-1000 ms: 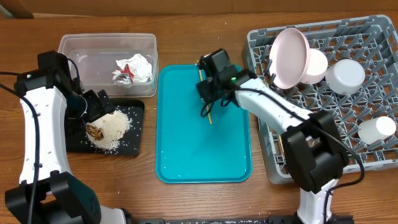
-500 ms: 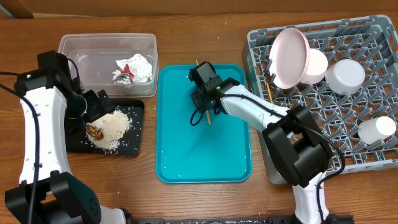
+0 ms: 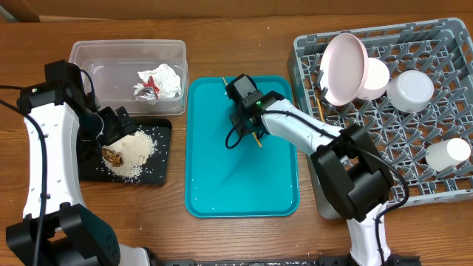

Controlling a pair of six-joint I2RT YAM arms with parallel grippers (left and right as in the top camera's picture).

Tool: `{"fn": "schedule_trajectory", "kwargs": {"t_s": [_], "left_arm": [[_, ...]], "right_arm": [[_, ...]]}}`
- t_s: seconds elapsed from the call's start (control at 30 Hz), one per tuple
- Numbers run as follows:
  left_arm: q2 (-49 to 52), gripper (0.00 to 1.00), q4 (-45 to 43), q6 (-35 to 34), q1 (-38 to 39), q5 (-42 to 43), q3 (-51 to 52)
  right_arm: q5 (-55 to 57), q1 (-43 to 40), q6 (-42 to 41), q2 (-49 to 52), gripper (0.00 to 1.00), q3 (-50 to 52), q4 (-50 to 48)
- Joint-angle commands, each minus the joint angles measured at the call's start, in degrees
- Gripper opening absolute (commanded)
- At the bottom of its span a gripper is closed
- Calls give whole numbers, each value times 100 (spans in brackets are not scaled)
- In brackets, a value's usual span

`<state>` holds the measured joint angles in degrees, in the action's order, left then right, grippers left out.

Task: Sort waste into correct bins and load items into the dishwasher
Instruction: 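Carry the chopstick with the right gripper over to the dish rack, then lower the chopstick into the rack and open the right gripper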

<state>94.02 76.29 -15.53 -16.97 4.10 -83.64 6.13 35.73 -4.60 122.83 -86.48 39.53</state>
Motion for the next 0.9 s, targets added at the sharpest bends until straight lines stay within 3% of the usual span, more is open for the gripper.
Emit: {"fn": "schedule_trajectory", "kwargs": {"t_s": [0.0, 0.2, 0.47, 0.67, 0.87], "left_arm": [[-107, 100, -4, -81, -9, 44, -122], [-107, 100, -11, -81, -9, 46, -122], [-107, 100, -9, -81, -9, 44, -122], [-107, 100, -9, -81, -9, 44, -122], [-107, 100, -22, -81, -9, 46, -122]], "right_arm": [[-321, -11, -11, 103, 4, 98, 529], [-1220, -70, -13, -192, 4, -168, 1121], [-1152, -315, -52, -1537, 4, -468, 1252], [-590, -988, 74, -2437, 4, -474, 1738], [-562, -1906, 866, -2568, 4, -461, 2546]]}}
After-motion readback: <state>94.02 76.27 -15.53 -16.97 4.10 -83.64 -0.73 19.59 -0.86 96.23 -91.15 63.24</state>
